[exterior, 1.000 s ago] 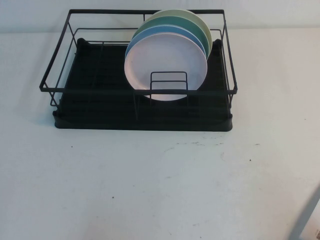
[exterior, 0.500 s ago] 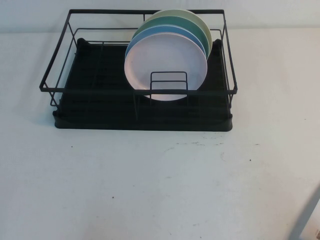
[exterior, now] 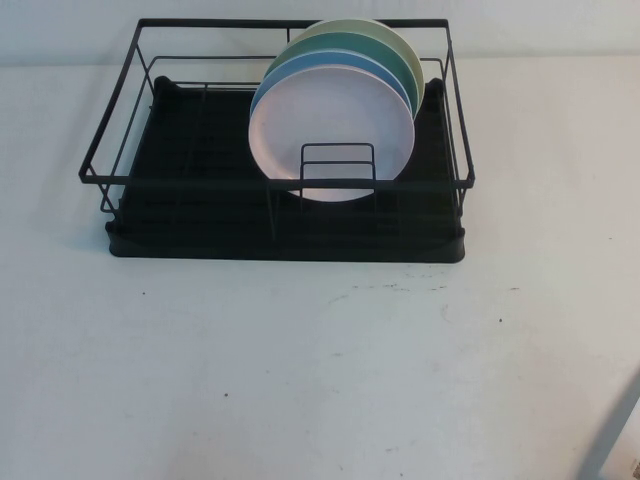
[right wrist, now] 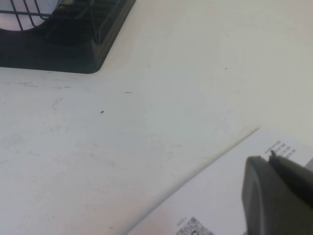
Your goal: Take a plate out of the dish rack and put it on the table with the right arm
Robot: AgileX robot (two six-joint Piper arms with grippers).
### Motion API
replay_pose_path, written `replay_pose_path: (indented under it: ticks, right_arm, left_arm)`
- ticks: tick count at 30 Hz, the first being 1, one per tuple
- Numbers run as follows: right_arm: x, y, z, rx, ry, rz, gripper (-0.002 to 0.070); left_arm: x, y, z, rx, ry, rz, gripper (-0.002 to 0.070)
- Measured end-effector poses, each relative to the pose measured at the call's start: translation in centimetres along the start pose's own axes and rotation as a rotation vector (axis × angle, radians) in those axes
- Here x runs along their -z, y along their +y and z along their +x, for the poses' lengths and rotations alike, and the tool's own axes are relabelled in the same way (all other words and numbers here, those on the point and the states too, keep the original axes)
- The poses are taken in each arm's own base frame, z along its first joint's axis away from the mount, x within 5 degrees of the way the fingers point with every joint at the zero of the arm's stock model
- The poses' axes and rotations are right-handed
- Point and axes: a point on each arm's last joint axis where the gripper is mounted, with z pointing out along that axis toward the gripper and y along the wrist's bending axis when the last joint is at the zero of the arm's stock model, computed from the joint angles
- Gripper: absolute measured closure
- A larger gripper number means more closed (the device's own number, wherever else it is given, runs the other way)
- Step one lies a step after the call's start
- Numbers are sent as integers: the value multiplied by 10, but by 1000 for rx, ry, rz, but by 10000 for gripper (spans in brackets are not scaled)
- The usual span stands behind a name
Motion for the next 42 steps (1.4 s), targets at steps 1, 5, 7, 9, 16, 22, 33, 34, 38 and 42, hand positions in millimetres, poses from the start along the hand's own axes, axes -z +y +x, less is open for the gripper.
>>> replay_pose_path:
  ticks: [1, 5, 7, 9, 16, 22, 33, 34, 38, 42]
  right_arm:
    - [0, 0, 0, 0, 0, 0, 694]
    - [0, 0, 0, 0, 0, 0, 694]
    - [0, 0, 0, 0, 0, 0, 694]
    - [0, 0, 0, -6, 0, -2, 694]
    - [0, 1, 0, -40, -2, -15, 694]
    - [0, 4, -3, -151, -27, -51, 694]
    - [1, 6, -12, -329, -123, -85, 694]
    - [1, 6, -12, -331, -125, -85, 694]
    - [1, 6, -15, -400, -145, -99, 694]
    - [2, 8, -19, -608, -171, -151, 694]
  left_arm:
    - [0, 0, 0, 0, 0, 0, 680]
    - [0, 0, 0, 0, 0, 0, 680]
    - [0, 0, 0, 0, 0, 0, 680]
    - [0, 0, 0, 0, 0, 0, 680]
    - [0, 0, 0, 0, 0, 0, 680]
    - [0, 0, 0, 0, 0, 0, 680]
    - [0, 0, 0, 0, 0, 0, 680]
    - [0, 0, 0, 0, 0, 0, 680]
    - [0, 0, 0, 0, 0, 0, 680]
    - [0, 0, 0, 0, 0, 0, 680]
